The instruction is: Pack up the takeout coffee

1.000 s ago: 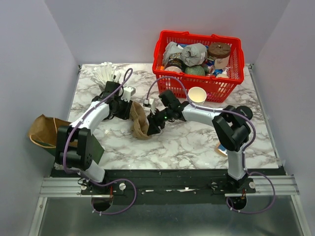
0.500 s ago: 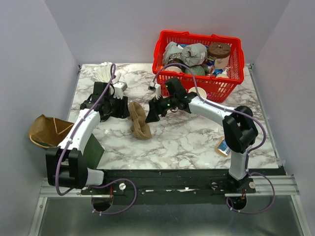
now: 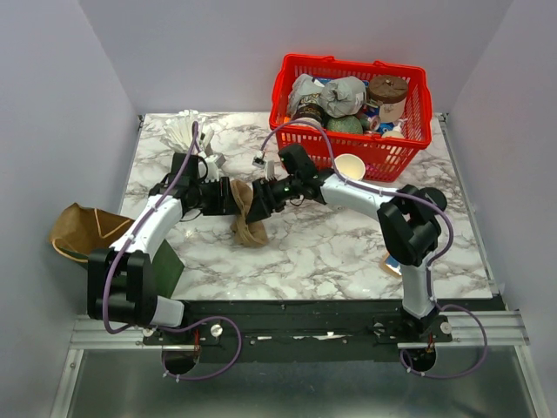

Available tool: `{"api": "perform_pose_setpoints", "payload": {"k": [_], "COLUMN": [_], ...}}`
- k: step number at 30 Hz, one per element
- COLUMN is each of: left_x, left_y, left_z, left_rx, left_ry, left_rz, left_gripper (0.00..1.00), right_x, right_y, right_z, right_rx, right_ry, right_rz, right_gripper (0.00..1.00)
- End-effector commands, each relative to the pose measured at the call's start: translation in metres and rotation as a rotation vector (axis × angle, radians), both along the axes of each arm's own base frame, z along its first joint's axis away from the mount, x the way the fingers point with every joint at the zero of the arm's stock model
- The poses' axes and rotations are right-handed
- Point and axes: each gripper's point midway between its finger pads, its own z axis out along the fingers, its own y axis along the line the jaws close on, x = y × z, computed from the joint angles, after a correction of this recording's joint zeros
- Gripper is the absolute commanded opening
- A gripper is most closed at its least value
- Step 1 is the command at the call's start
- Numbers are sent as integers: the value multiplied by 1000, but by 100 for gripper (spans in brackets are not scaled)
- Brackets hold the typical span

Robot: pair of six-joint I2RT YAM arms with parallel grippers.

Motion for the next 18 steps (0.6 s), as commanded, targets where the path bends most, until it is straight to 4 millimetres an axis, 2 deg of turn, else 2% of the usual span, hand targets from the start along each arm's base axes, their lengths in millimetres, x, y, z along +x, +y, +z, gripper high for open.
{"api": "perform_pose_setpoints", "payload": {"k": [1, 8, 14, 18], "left_x": [-2, -6, -5, -4], "left_y": [-10, -9, -9, -4], "left_z": [2, -6, 1, 2], "left_rx": [-78, -77, -91, -88], "left_ry": [21, 43, 26, 29], "left_rz": [2, 8, 9, 20], "left_gripper": [55, 55, 54, 54], "right_x": [-3, -1, 1, 1], "right_y": [14, 19, 24, 25], "right_z": [0, -7, -13, -16], "right_rx": [12, 8, 0, 4], "right_ry": [32, 44, 49, 52], "right_rz": [10, 2, -10, -4], "right_gripper": [72, 69, 65, 54]}}
